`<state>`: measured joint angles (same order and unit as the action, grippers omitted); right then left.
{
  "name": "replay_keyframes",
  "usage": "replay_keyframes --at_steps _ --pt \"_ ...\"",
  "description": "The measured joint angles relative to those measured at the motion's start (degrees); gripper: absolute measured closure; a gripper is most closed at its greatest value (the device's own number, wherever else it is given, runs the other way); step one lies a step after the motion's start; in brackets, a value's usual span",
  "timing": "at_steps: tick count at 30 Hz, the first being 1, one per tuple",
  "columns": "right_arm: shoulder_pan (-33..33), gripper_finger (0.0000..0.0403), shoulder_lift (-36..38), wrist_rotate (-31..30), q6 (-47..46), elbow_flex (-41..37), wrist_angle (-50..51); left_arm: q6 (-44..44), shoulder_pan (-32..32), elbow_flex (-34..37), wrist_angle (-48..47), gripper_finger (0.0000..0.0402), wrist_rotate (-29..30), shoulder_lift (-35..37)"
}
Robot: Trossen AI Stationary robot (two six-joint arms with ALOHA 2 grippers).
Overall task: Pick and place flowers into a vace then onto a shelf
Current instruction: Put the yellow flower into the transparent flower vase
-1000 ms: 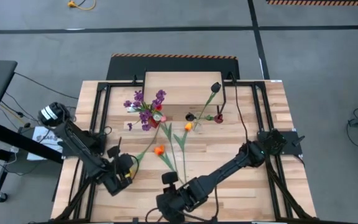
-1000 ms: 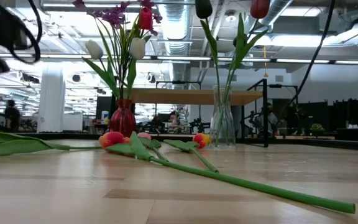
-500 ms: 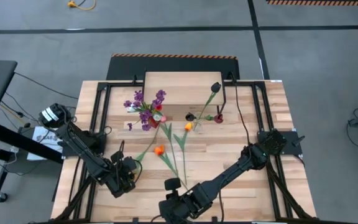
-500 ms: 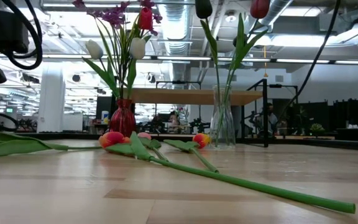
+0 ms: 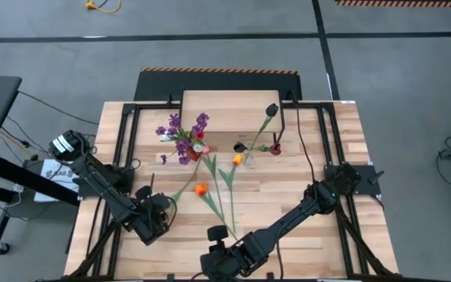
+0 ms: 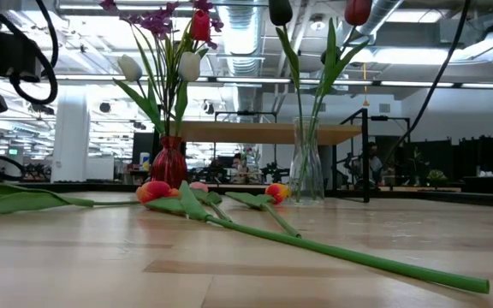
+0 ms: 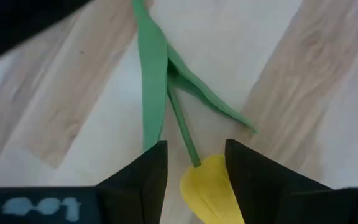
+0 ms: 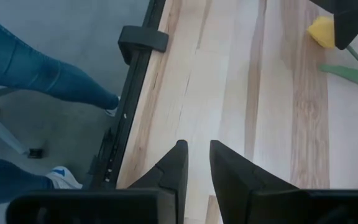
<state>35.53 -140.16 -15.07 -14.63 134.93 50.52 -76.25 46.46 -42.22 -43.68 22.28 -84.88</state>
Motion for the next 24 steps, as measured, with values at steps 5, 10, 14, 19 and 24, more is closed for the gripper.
replay_keyframes --at_steps 5,10,14,19,24 --pt "0.0 0.0341 0.0 0.0 0.0 0.0 0.0 0.0 -0.1 0.0 0.6 0.0251 -1.2 -0.6" --pt "0.0 0.0341 0.0 0.0 0.0 0.0 0.0 1.4 -0.9 -0.5 2.1 0.0251 -4.4 -6.5" --pt "-0.2 0.0341 0.0 0.0 0.0 0.0 -0.1 3.3 -1.3 -1.5 1.4 0.0251 -4.0 -10.3" --pt "-0.4 0.0341 0.0 0.2 0.0 0.0 -0.1 3.9 -0.2 -3.2 -1.9 0.0276 -3.3 -9.8" --pt "-0.4 0.0341 0.0 0.2 0.0 0.0 -0.2 4.6 2.3 -5.4 -3.9 0.0377 -3.9 -7.9"
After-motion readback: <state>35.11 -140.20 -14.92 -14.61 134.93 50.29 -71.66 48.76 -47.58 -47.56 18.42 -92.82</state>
